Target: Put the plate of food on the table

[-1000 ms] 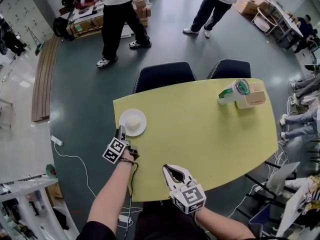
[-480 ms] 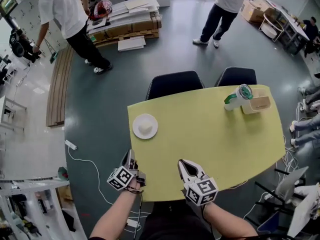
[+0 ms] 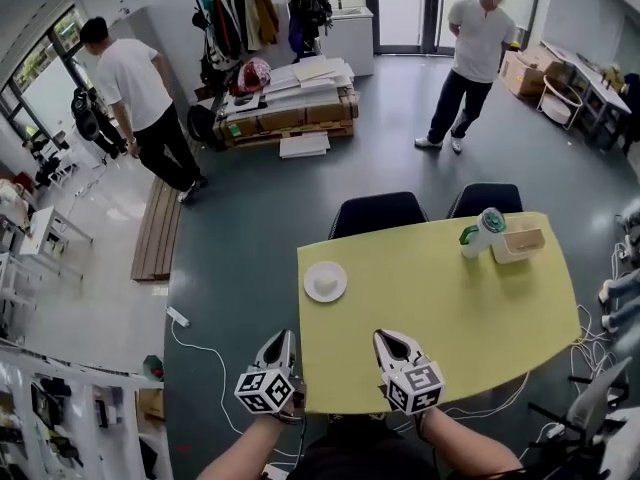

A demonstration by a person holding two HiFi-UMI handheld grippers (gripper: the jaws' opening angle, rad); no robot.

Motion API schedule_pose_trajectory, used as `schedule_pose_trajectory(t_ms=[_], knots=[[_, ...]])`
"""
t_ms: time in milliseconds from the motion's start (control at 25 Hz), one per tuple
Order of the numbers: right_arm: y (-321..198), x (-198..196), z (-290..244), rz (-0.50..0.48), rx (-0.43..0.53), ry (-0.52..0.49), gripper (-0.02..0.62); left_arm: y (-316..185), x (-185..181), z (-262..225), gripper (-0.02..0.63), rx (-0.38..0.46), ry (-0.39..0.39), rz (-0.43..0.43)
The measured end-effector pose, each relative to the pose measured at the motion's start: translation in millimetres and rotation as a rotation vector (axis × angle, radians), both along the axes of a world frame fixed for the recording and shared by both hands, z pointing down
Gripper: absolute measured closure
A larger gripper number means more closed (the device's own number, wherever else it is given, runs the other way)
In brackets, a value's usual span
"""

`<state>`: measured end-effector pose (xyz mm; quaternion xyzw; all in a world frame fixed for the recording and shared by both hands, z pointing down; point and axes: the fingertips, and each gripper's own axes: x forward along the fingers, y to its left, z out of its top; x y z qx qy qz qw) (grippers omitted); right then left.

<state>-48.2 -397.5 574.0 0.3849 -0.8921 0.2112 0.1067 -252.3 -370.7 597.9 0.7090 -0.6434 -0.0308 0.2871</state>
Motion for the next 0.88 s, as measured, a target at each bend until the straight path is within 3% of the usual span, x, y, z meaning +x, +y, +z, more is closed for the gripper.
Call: schedule_pose_trajectory(t_ms=[320,880], knots=[[32.4,11.5,-43.5,-0.003,0.062,0.015,0.583,49.4,29.4,-72.5,0.598,0.111,-0.14,0.098],[59.8,15.9,-75.7,0.018,0.145,0.019,0.583,80.0,40.8,-93.7,0.598,0.143,-0.149,0.11]])
